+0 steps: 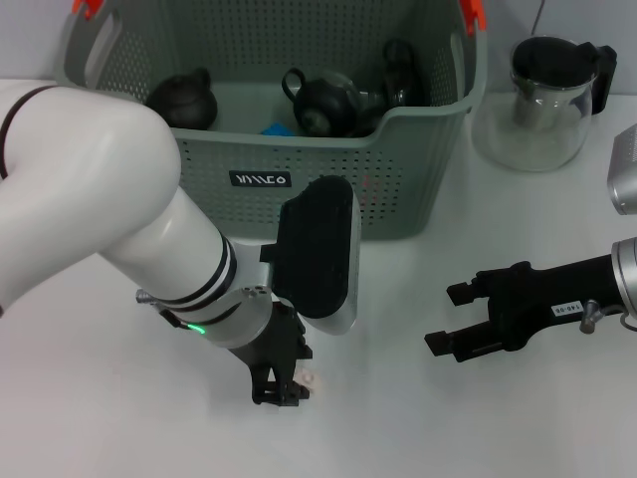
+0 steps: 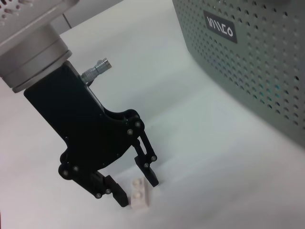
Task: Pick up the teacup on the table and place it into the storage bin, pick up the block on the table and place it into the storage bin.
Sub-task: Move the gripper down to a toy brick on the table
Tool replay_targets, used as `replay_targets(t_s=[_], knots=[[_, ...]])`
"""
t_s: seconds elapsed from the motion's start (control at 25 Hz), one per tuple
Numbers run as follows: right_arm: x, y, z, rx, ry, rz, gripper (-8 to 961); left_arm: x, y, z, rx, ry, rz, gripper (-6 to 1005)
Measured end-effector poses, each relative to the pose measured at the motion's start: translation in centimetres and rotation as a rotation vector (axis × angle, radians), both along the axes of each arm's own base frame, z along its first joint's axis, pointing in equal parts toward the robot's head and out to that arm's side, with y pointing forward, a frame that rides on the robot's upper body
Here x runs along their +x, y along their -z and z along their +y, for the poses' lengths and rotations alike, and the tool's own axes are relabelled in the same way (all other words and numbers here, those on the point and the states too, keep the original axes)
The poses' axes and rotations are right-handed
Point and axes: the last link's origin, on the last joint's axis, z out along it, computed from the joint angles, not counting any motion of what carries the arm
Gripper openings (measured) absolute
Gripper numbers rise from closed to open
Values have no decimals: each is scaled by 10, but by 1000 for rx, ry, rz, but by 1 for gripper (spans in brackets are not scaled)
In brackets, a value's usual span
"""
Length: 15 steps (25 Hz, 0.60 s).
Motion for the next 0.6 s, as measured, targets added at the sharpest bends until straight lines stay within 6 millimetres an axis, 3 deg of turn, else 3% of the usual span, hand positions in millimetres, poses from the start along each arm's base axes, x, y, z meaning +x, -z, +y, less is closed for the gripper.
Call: replay_targets(t_s=[0.6], knots=[[0, 0, 0, 0, 0, 0, 927, -2, 4, 1, -3, -3, 9, 413]])
